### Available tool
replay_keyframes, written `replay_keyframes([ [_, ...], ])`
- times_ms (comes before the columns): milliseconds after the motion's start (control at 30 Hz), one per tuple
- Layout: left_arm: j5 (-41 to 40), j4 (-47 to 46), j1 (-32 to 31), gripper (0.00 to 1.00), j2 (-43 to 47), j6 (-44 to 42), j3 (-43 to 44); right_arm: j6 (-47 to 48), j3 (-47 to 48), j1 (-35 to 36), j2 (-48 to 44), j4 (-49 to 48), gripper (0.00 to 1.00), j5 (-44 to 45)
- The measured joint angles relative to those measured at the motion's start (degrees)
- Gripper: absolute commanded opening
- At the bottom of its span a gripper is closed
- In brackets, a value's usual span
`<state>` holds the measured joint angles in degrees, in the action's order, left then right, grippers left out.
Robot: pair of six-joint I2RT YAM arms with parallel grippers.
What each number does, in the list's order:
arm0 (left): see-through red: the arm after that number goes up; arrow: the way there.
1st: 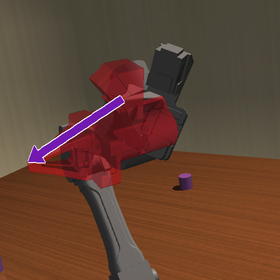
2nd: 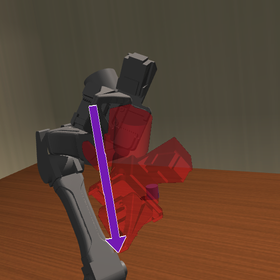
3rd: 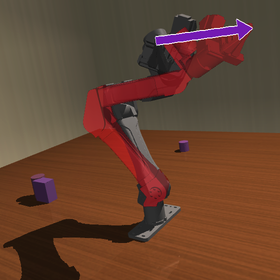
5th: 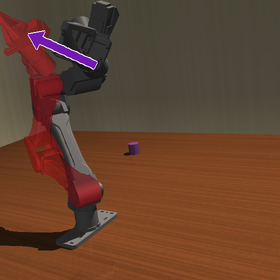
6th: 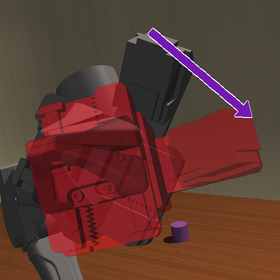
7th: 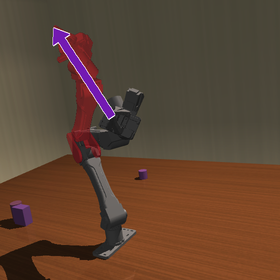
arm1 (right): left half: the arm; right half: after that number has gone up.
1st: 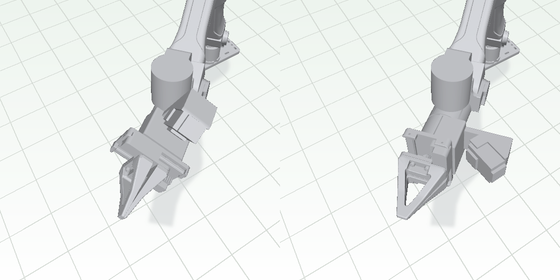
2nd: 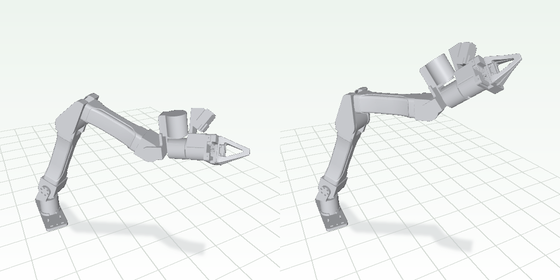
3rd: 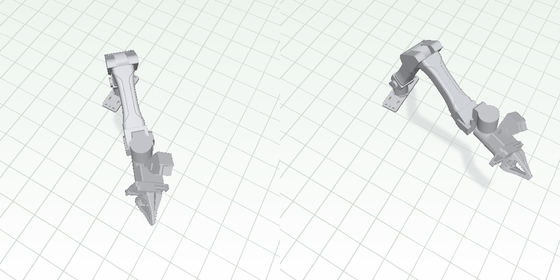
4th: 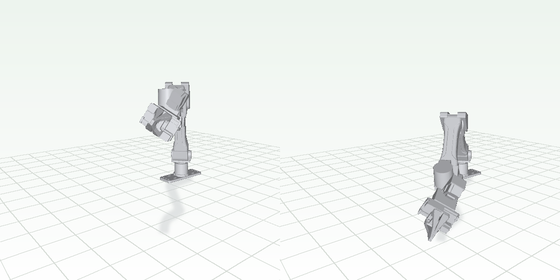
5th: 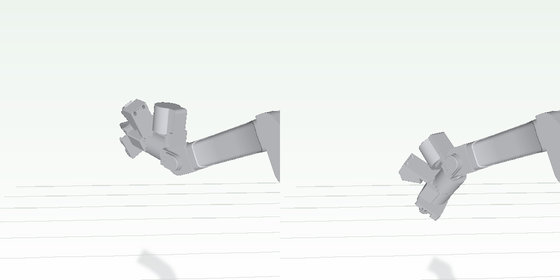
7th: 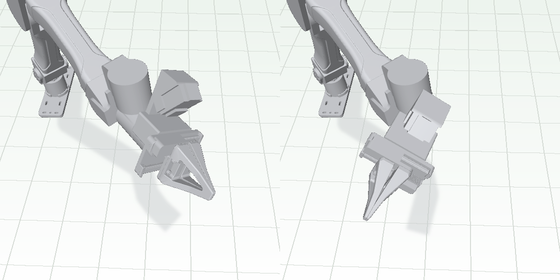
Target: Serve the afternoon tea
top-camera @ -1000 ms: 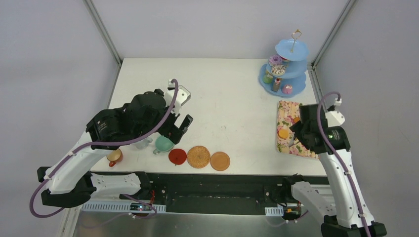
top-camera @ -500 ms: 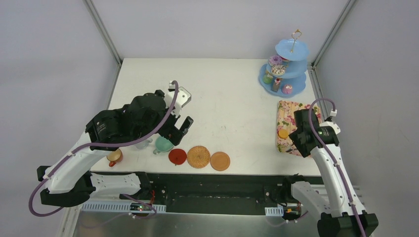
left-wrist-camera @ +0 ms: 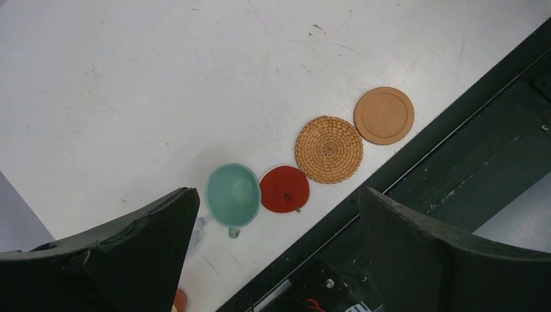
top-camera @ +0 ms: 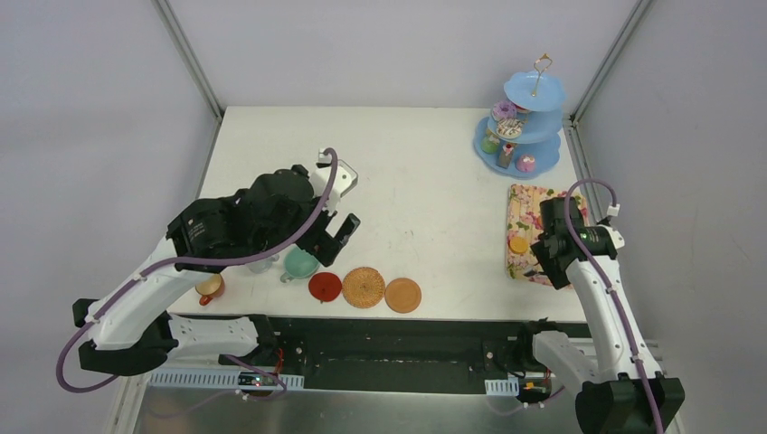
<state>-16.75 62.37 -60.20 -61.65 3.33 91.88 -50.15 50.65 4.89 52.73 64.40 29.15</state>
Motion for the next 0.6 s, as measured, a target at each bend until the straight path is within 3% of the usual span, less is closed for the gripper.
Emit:
replay_keyframes([
  [600,0.07,2.47,-1.7,1.0,-8.33,0.35,7.26,0.5,-0.24,-2.75,5.05,-5.22,0.58,0.13],
])
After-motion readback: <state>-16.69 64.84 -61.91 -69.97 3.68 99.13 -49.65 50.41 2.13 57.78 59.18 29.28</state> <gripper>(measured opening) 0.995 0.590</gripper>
